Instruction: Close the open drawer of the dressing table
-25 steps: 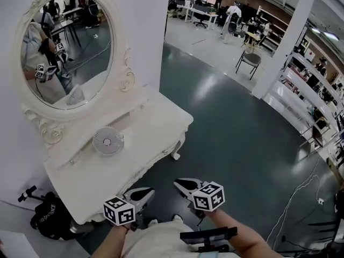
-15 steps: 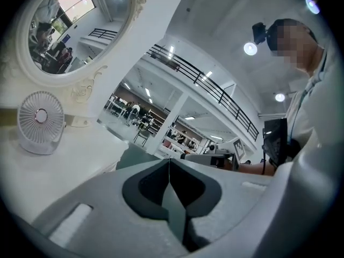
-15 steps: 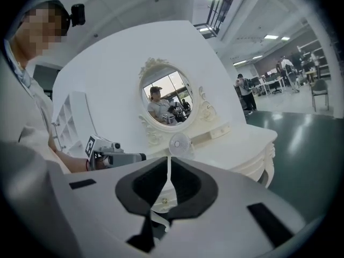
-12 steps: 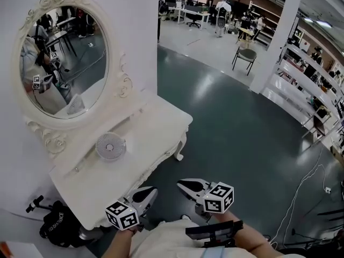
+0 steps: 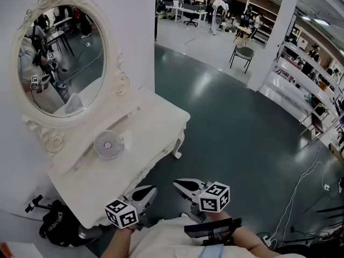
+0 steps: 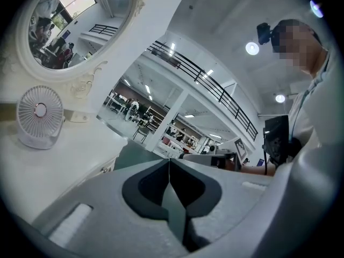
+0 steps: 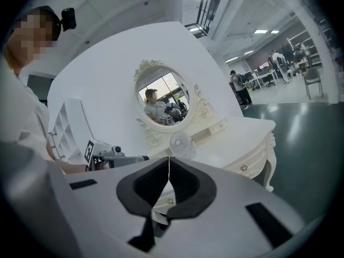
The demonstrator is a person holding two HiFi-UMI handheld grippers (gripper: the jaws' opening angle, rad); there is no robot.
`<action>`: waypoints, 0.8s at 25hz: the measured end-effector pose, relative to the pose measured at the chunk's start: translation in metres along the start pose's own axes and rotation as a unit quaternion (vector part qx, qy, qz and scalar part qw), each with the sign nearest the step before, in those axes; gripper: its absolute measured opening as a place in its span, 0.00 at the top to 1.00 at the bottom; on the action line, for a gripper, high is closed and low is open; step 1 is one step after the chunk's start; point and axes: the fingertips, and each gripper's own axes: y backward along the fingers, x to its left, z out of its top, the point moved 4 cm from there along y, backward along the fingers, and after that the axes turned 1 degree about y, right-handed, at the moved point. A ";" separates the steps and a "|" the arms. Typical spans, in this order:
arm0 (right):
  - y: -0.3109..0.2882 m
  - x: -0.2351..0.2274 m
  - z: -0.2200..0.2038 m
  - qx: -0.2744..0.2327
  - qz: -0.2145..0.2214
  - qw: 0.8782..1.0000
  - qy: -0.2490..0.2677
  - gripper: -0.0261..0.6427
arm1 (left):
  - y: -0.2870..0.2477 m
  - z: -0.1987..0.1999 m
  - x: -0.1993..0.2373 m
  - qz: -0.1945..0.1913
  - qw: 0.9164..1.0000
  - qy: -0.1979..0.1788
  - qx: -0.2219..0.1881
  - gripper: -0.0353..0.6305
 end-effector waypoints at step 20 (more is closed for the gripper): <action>0.003 0.005 -0.002 -0.001 -0.001 1.000 -0.015 0.94 | 0.003 -0.005 -0.001 0.000 1.000 0.008 0.007 0.93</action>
